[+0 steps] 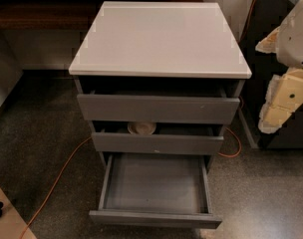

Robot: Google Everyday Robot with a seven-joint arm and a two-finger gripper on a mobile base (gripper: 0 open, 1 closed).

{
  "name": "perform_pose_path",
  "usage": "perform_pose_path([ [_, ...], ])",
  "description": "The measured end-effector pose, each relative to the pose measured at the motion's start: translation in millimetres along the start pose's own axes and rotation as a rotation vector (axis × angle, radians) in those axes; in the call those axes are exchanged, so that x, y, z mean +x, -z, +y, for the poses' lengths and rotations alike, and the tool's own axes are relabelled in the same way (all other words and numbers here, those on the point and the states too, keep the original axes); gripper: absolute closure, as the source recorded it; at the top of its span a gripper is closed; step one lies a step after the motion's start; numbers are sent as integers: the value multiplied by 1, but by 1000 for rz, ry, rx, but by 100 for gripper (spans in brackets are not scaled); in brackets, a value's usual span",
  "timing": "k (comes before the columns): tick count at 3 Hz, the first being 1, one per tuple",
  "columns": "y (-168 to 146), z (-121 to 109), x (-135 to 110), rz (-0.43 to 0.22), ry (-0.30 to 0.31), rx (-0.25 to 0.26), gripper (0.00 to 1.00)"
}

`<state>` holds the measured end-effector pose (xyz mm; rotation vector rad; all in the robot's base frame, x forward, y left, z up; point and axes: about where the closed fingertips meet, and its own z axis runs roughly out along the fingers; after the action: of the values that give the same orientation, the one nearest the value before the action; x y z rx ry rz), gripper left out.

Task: Close bottom drawer

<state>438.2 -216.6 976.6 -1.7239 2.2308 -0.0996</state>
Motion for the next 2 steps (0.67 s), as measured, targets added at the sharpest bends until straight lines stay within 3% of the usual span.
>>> perform_pose_path([
  [2,-6,5,-2,-17,1,-24,0],
])
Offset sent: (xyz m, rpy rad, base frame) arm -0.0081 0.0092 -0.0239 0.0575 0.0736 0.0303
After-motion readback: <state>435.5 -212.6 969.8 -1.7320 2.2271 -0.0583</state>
